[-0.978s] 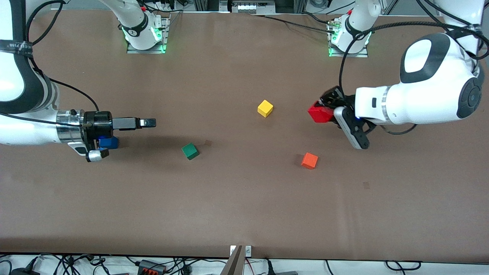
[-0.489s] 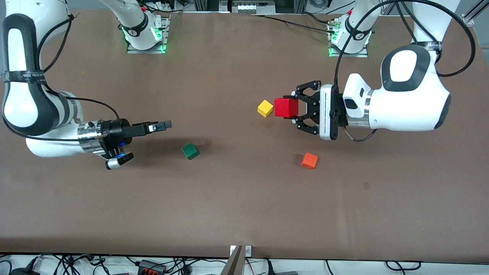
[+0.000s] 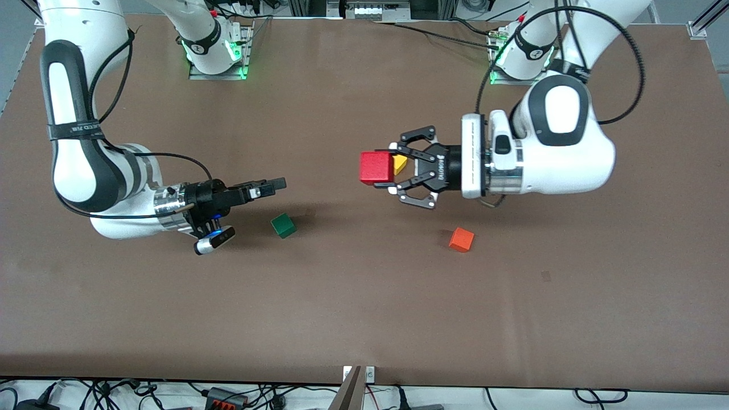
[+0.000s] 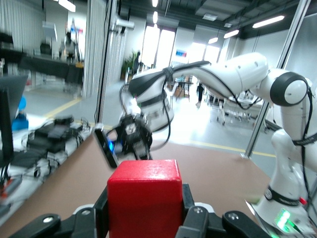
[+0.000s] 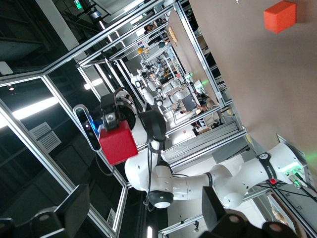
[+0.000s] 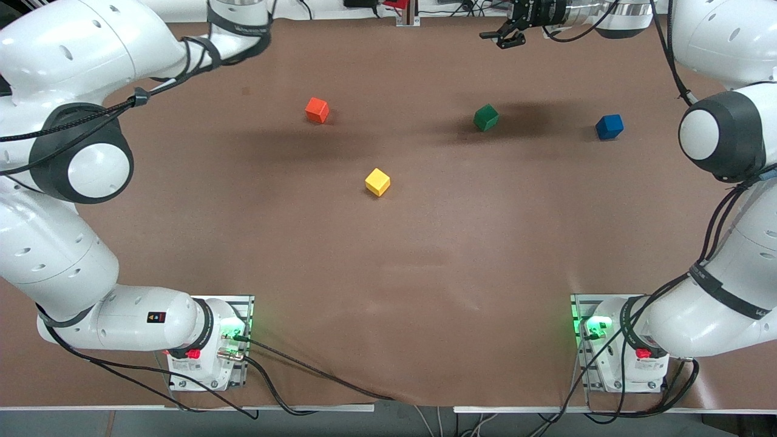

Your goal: Pass red block to right arm, stack on blue

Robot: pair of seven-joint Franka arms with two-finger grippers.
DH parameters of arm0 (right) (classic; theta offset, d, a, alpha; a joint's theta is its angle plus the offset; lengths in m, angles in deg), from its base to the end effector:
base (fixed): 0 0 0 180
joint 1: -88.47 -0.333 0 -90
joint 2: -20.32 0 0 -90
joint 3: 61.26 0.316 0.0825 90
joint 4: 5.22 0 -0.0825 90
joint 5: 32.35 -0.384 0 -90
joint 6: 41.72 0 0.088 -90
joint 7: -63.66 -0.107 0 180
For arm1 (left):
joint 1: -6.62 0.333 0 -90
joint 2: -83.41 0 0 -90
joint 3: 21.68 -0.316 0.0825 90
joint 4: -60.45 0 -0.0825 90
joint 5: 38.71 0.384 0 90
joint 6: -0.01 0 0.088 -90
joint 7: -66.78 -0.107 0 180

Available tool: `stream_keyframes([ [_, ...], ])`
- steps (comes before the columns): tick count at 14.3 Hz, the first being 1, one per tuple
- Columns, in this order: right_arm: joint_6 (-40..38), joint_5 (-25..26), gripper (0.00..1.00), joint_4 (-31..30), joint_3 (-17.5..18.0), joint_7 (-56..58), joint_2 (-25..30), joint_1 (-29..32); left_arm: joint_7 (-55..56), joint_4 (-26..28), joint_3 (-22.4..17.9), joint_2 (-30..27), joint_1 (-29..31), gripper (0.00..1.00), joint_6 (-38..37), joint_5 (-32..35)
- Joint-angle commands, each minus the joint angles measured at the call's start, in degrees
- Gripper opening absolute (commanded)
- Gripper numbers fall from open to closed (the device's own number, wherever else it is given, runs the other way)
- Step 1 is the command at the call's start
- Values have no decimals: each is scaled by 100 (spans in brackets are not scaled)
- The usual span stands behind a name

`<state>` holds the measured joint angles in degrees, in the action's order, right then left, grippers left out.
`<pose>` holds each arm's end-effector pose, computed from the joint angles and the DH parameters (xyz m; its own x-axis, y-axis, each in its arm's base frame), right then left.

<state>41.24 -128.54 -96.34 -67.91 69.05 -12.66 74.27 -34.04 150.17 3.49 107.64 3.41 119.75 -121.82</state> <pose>0.6484 0.2184 0.3697 0.8572 0.2126 -0.4691 -0.4785 -0.0082 -0.8780 0.6171 -0.3326 0.4806 0.1684 -0.1286 0.9773 -0.9855 0.0000 0.1698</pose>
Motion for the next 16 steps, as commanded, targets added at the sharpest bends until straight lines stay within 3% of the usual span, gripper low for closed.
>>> stream_keyframes([
  [1,185,-164,100,102,-29,23,-6,-197,-859,29,50,143,-486,4,801,-933],
  [4,413,-173,100,120,-29,15,38,-285,-878,-24,50,292,-971,4,1586,-1408],
  [10,431,100,100,103,-64,24,257,-400,-878,-15,50,381,-1139,3,1614,-1972],
  [16,405,153,100,-38,-64,24,442,-417,-878,2,50,389,-1121,3,1614,-1981],
])
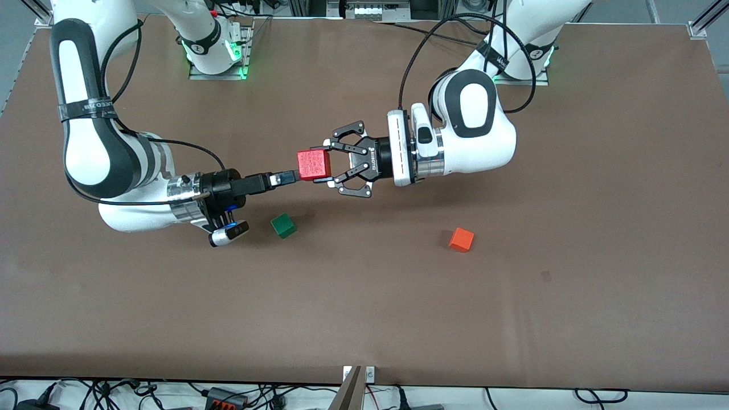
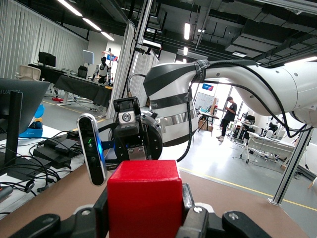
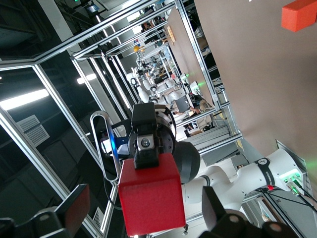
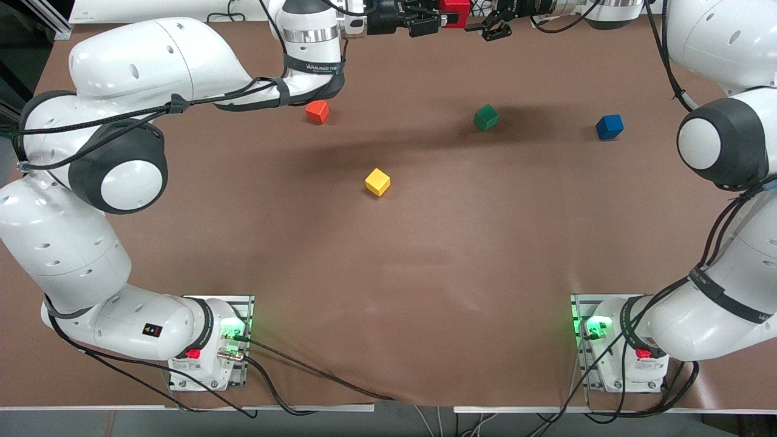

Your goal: Pass red block to right arm, stack on blue

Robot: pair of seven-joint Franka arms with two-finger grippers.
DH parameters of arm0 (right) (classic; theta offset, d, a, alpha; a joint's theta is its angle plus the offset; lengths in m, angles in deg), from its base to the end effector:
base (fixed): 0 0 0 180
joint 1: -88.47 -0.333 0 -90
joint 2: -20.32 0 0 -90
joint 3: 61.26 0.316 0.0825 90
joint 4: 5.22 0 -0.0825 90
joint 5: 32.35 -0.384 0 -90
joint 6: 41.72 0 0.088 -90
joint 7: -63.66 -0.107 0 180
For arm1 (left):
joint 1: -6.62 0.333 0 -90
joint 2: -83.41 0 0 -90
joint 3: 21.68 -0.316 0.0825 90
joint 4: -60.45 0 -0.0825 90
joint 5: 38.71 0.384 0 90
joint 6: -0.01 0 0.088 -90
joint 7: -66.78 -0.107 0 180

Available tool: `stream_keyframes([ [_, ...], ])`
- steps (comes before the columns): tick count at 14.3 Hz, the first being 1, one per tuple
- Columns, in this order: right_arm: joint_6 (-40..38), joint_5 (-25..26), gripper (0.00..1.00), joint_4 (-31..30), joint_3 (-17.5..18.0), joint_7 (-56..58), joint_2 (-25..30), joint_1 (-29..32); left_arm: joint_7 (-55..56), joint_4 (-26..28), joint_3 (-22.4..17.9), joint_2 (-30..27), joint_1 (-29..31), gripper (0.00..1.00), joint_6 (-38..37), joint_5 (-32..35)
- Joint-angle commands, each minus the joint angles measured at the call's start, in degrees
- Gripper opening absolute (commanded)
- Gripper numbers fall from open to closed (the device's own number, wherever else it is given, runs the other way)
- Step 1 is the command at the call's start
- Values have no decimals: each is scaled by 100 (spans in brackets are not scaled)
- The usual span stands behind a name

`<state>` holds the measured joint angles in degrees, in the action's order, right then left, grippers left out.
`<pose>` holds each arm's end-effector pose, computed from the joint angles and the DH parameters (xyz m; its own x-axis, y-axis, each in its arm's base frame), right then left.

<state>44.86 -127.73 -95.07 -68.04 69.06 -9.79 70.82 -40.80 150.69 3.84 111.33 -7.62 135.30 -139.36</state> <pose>0.6413 0.2525 0.4084 0.8873 0.2116 -0.4098 -0.4111 -0.0397 -0.9107 0.5769 -0.4269 0.4322 0.2841 -0.0118 0.9587 -0.9508 -0.1322 0.2801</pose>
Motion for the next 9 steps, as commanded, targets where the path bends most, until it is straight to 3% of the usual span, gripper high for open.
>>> stream_keyframes([
  [1,43,72,100,-165,-43,23,155,-98,-203,-50,15,20,-18,3,59,-227],
  [9,192,72,100,-164,-43,14,155,-318,-194,-59,15,11,-18,3,50,-236],
])
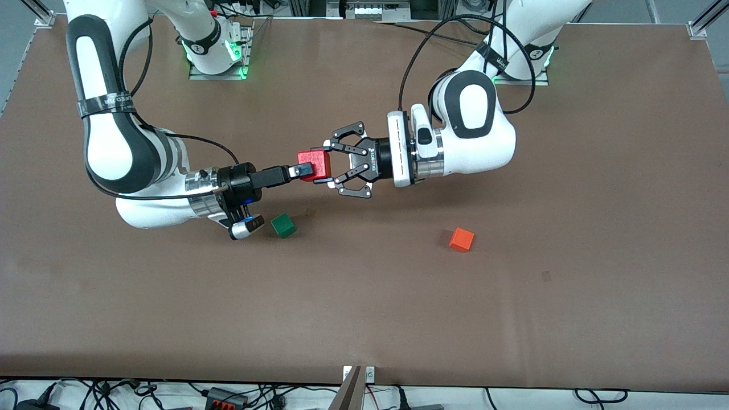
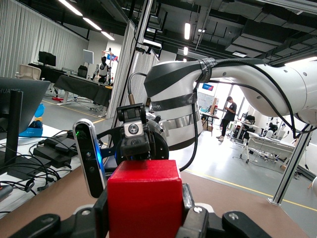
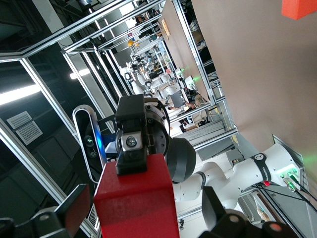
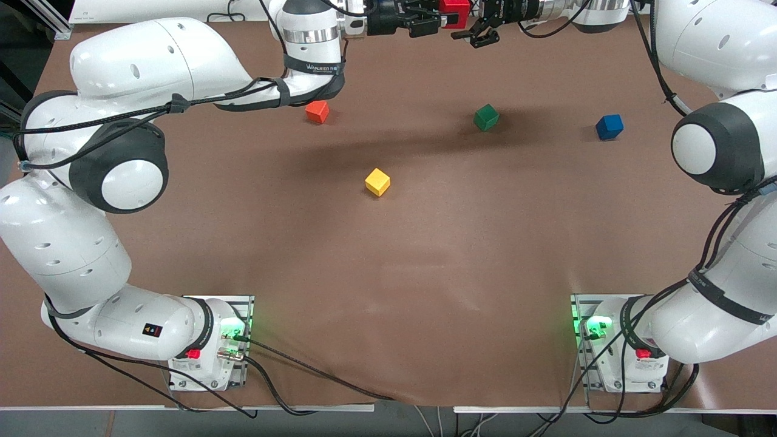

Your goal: Pass red block to right arm, stack on blue

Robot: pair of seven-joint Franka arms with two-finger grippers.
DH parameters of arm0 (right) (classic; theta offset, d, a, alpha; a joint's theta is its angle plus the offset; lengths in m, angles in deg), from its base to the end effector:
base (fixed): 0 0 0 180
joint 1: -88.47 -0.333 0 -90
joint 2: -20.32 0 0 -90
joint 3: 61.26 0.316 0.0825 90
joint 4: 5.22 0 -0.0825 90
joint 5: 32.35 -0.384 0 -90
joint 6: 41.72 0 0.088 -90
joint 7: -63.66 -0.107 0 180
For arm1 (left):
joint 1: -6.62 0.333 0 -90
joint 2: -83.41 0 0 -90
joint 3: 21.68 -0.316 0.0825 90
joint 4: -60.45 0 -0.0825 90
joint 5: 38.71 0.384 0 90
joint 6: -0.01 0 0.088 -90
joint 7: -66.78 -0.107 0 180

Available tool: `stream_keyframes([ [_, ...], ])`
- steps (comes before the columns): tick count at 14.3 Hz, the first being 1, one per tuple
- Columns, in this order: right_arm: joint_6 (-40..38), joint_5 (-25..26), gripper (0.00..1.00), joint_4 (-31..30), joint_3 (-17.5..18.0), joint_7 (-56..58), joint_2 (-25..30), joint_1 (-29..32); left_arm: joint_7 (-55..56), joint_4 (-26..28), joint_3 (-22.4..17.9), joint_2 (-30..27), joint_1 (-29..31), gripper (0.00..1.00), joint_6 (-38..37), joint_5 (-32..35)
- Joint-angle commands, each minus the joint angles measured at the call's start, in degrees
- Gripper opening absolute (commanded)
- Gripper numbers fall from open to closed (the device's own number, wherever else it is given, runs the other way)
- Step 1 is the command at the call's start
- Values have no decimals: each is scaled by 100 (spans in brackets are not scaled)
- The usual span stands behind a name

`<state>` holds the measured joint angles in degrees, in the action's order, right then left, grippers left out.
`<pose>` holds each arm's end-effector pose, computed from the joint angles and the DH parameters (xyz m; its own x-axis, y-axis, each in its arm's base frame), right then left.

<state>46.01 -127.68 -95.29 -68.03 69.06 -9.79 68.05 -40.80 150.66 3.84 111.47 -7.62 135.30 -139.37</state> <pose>0.6300 0.2818 0.4055 0.8794 0.2346 -0.4143 -0.4115 -0.0630 -0.9092 0.5772 -0.4269 0.4309 0.2861 -0.0120 0.9581 -0.9502 -0.1324 0.2820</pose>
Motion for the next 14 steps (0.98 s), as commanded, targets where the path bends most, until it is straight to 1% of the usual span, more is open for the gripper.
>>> stream_keyframes([
  [1,77,67,100,-143,-44,14,164,-50,-194,-56,15,-3,-18,3,50,-235],
  [3,24,67,100,-143,-35,23,164,-41,-176,-47,15,-20,8,3,50,-235],
  [4,-2,67,95,-143,-26,31,164,-41,-168,-47,15,-20,26,3,50,-235],
  [5,-11,75,77,-143,-26,58,164,-50,-150,-65,23,-20,26,3,41,-235],
  [6,-54,67,39,-143,-26,49,173,-50,-141,-74,24,-20,17,3,50,-235],
  [7,-107,67,17,-143,-26,49,181,-41,-141,-74,24,-20,17,3,41,-235],
  [8,-151,67,0,-143,-26,40,190,-32,-141,-65,24,-20,17,3,41,-235],
  [12,-143,67,0,-125,-35,31,199,-23,-150,-91,24,-29,35,4,50,-235],
  [13,-125,67,0,-108,-26,58,199,-32,-228,-65,15,-46,87,44,6,-217],
  [14,-108,67,0,-107,-26,84,199,-23,-481,-47,6,-151,201,91,-11,-200],
])
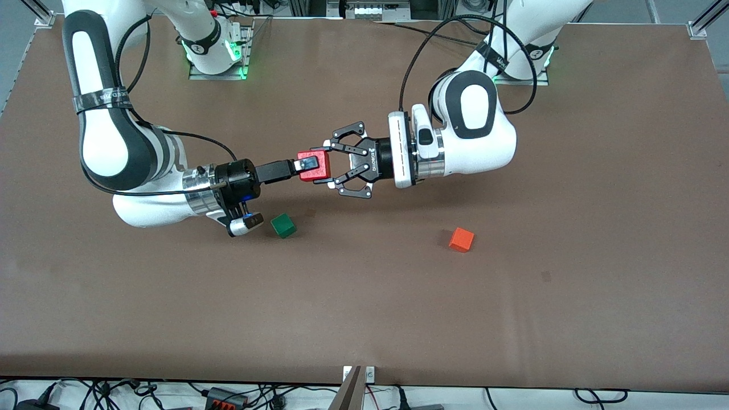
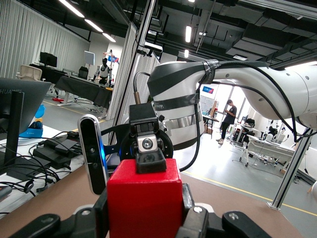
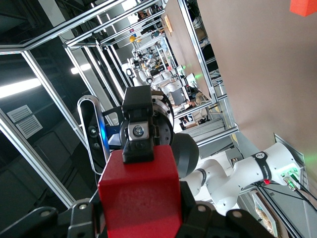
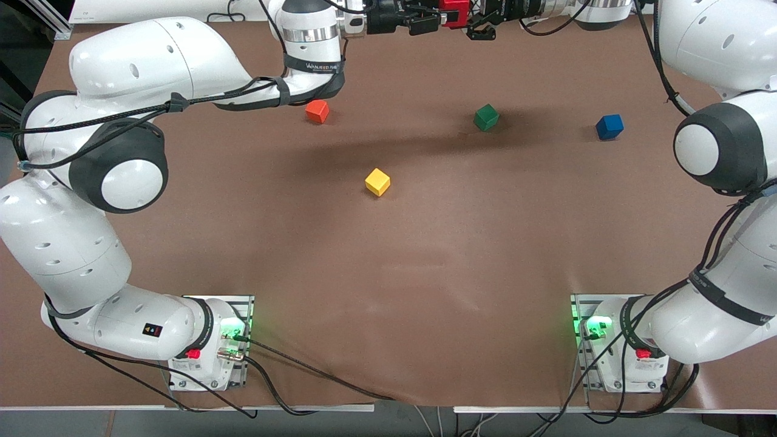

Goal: Pass red block to right arm, stack on blue
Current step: 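Open the left gripper and pull it back from the red cube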

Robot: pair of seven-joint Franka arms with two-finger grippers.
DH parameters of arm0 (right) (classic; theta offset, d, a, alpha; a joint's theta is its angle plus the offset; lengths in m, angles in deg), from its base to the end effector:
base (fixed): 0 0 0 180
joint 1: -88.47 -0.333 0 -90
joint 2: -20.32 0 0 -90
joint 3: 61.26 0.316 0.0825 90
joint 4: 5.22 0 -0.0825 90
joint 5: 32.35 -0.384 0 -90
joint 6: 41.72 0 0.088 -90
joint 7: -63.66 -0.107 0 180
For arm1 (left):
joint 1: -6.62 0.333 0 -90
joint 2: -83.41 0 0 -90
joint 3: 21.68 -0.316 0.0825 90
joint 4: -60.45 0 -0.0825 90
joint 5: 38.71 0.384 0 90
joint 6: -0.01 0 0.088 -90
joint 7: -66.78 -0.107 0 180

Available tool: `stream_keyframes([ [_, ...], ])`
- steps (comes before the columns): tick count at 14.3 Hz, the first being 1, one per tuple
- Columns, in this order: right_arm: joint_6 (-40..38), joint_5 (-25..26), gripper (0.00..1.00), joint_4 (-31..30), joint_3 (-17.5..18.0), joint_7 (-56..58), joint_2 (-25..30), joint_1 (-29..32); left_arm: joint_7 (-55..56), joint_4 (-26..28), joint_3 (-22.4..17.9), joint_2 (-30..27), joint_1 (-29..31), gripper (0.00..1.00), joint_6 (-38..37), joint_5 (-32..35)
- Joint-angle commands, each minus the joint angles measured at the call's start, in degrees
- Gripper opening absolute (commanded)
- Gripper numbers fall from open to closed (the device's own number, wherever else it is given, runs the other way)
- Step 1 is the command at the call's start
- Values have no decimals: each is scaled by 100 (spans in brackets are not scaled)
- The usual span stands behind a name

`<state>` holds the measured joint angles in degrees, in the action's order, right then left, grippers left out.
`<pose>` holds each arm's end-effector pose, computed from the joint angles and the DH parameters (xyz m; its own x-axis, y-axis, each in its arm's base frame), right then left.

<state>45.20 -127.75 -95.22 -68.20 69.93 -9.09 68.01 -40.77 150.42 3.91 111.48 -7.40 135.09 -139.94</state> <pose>0.6282 0.2813 0.4153 0.8878 0.2487 -0.3873 -0.3868 -0.0531 -0.9207 0.5790 -0.4257 0.4333 0.2895 0.0007 0.9572 -0.9486 -0.1336 0.2869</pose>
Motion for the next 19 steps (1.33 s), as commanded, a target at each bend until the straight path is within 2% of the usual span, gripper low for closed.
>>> stream_keyframes([
  [1,-26,74,0,-106,-9,6,129,-28,-660,-50,17,-153,259,100,-8,-125],
  [4,-18,82,0,-106,-18,32,120,-28,-689,3,8,-153,303,100,-288,-134],
  [6,-26,109,0,-106,-27,111,94,-19,-680,3,-1,-153,487,100,-735,-99],
  [8,-9,580,0,-80,-36,190,76,7,-671,12,-18,-171,724,100,-1262,-11],
  [10,35,1230,0,-71,-62,418,76,42,-645,12,-19,-171,944,100,-1519,531],
  [13,140,2495,0,-71,-150,568,68,165,-348,-41,-45,-171,1295,100,-2186,1357],
  [15,272,3461,0,-71,-237,568,85,183,196,-94,-45,-171,1655,100,-2930,2042],
  [17,395,4830,0,-71,-316,560,172,166,899,-85,-53,-162,1963,100,-3871,2370],
  [19,527,6210,0,-89,-352,499,330,122,1567,-85,-45,-162,2113,100,-4339,2633],
])
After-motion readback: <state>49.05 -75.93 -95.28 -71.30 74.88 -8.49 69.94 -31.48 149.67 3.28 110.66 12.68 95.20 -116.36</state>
